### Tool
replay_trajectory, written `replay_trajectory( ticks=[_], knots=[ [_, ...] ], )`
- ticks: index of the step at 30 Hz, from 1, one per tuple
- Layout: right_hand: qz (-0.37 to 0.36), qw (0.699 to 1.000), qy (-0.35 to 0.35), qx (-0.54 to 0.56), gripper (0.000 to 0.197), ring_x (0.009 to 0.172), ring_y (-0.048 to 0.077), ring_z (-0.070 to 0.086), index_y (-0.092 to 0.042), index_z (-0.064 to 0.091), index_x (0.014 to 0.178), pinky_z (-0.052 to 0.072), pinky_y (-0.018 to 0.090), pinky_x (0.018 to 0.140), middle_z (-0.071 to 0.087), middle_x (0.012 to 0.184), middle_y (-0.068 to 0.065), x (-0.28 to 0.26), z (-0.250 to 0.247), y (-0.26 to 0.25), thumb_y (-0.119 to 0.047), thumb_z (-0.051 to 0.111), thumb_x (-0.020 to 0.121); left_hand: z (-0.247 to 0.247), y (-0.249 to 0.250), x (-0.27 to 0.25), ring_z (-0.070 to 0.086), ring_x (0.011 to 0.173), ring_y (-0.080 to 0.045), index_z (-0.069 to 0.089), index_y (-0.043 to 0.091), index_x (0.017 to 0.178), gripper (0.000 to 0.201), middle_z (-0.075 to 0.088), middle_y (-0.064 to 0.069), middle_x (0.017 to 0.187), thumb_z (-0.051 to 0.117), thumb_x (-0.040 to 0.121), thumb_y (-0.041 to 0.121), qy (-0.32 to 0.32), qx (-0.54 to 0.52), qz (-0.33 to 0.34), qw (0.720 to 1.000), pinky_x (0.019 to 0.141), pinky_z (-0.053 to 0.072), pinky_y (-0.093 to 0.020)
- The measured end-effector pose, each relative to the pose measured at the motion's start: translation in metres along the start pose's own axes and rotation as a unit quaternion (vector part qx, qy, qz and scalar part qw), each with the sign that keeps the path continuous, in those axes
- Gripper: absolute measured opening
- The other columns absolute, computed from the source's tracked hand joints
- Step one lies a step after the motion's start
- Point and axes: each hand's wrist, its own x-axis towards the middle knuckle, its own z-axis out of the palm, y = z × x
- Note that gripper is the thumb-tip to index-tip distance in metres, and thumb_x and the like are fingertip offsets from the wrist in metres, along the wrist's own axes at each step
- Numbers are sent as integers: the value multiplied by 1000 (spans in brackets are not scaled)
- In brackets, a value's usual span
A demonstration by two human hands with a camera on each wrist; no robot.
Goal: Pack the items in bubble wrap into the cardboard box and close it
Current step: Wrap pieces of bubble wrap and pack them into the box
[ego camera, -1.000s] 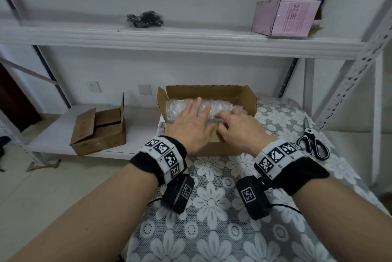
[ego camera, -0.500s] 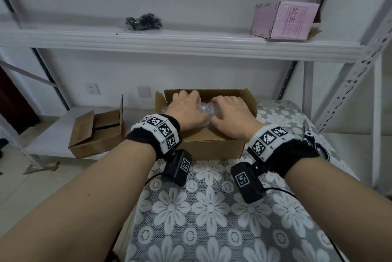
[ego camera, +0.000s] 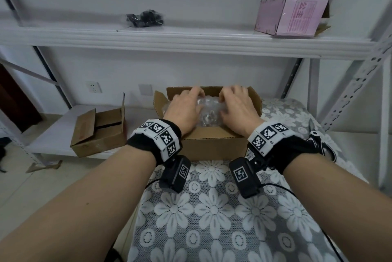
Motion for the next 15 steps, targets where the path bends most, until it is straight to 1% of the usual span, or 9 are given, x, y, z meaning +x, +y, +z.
replay_trajectory(
  ticks=[2, 4, 5, 7, 9, 11, 12, 13, 15],
  knots=[
    [-23, 998, 39, -39, 25, 111, 25, 40, -14, 52, 106, 39, 35, 93, 45, 121, 8, -2, 4, -1, -10, 61, 83, 1, -2, -1, 46, 120, -23, 52, 19, 117, 26, 52, -6, 129, 55, 92, 17, 20, 23, 12, 999, 100, 37, -34],
    [-41, 993, 62, -92, 24, 114, 28, 41, -13, 57, 108, 38, 37, 91, 47, 124, 11, -6, 6, -2, -10, 60, 85, 1, -4, -2, 38, 128, -20, 58, 19, 117, 29, 49, -2, 135, 58, 89, 10, 40, 61, 39, 997, 106, 32, -32],
    [-49, 990, 66, -116, 22, 114, 29, 41, -12, 60, 108, 38, 37, 91, 48, 124, 11, -7, 7, -1, -10, 59, 86, 2, -4, -3, 37, 130, -19, 60, 19, 118, 32, 49, -1, 137, 57, 88, 8, 45, 81, 53, 994, 107, 31, -32],
    [-66, 985, 64, -146, 20, 112, 29, 43, -9, 65, 105, 37, 38, 88, 52, 121, 12, -11, 7, -1, -8, 58, 86, 2, -4, -7, 38, 127, -19, 60, 20, 125, 38, 50, 0, 137, 54, 90, 6, 41, 121, 77, 989, 104, 35, -31],
    [-70, 984, 53, -153, 17, 109, 28, 45, -6, 68, 99, 39, 37, 86, 55, 118, 12, -15, 8, -2, -8, 59, 85, 4, -2, -14, 40, 122, -20, 58, 20, 128, 40, 49, -1, 136, 50, 92, 7, 16, 137, 82, 987, 99, 38, -31],
    [-70, 985, 44, -151, 14, 109, 28, 48, -3, 70, 90, 41, 38, 87, 58, 117, 11, -21, 11, -4, -11, 59, 84, 5, 0, -19, 42, 118, -21, 59, 18, 127, 38, 47, -4, 132, 48, 92, 7, -12, 131, 70, 989, 96, 43, -33],
    [-71, 986, 42, -148, 16, 109, 28, 49, -1, 70, 88, 42, 39, 88, 60, 116, 11, -23, 13, -5, -12, 59, 84, 5, 0, -20, 43, 117, -22, 59, 16, 127, 38, 45, -5, 130, 47, 92, 7, -28, 126, 61, 990, 95, 44, -35],
    [-73, 986, 40, -144, 19, 109, 28, 50, -1, 70, 90, 42, 39, 89, 61, 116, 11, -25, 14, -6, -13, 57, 85, 4, 0, -20, 43, 118, -22, 57, 16, 128, 38, 44, -6, 129, 47, 93, 8, -45, 119, 50, 991, 97, 44, -36],
    [-75, 988, 31, -131, 24, 112, 27, 51, -4, 65, 104, 40, 38, 95, 61, 118, 11, -26, 15, -6, -14, 50, 89, 4, 0, -18, 38, 128, -23, 51, 17, 134, 43, 39, -6, 136, 46, 93, 8, -84, 107, 31, 990, 106, 38, -39]
  ],
)
